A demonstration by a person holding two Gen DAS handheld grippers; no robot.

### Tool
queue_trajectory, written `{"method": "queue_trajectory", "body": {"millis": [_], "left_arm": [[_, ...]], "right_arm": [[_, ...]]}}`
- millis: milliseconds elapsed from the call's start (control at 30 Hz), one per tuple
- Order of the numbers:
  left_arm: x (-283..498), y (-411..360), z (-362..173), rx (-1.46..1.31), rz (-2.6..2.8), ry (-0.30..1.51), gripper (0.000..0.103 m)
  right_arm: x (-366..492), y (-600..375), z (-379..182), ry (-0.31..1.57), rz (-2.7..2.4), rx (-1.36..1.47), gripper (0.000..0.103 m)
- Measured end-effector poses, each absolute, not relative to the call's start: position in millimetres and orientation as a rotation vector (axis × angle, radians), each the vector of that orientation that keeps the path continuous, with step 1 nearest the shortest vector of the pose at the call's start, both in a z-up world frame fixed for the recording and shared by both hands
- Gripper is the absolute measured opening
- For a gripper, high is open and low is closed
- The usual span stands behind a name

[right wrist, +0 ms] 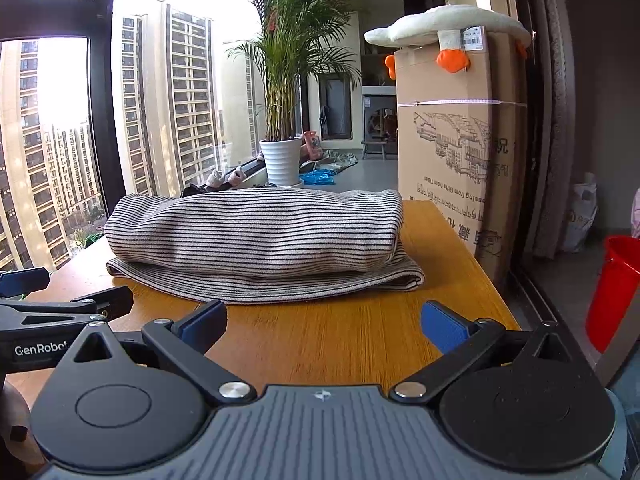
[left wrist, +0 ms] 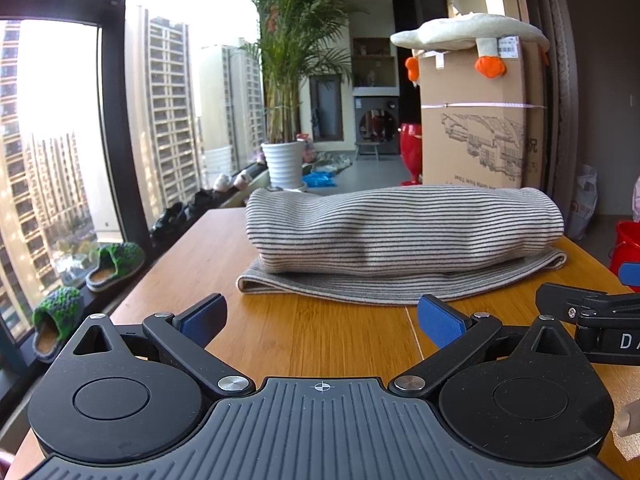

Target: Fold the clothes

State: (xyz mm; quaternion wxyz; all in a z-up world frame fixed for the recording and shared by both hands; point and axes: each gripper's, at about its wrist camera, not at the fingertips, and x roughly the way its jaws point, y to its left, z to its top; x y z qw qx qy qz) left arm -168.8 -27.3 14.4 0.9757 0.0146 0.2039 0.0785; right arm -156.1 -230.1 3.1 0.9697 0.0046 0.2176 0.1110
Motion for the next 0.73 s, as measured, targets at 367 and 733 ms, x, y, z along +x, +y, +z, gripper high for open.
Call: {"method": "queue_trajectory", "body": {"millis": [367, 733], "left_arm": [[-171.7, -24.4, 14.5, 0.013, 0.163, 0.408, 0.103], [-171.9, -24.7, 14.2, 0.012, 0.16, 0.404, 0.103]], "right_arm": [[-154.8, -231.9, 3.5, 0.444, 0.232, 0.011, 0.103], [-152.9, -232.7, 3.1, 0.449, 0.242, 0.017, 0.103]]}}
